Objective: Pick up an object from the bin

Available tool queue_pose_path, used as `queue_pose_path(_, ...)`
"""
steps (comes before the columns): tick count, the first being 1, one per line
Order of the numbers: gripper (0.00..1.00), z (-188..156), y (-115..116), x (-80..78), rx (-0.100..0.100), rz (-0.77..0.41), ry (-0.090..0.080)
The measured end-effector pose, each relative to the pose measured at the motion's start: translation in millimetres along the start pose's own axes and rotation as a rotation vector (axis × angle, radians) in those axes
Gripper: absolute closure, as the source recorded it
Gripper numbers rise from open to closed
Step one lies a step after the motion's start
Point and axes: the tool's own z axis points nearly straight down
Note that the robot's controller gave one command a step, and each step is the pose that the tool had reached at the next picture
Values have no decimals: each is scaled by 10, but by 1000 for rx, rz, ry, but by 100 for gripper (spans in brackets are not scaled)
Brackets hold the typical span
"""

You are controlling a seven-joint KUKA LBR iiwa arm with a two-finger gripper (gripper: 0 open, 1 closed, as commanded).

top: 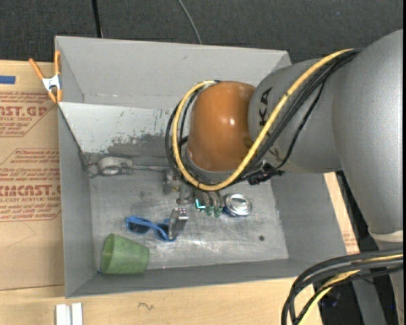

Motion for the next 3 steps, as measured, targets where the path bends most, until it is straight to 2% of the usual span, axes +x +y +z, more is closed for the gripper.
queue_pose_path(1, 0, 723, 139, -24, -3, -25, -15)
queue_pose_path(2, 100, 676, 147, -25, -4, -25, -12)
queue_pose_path(3, 100, -693, 217, -107, -1, -146, -17)
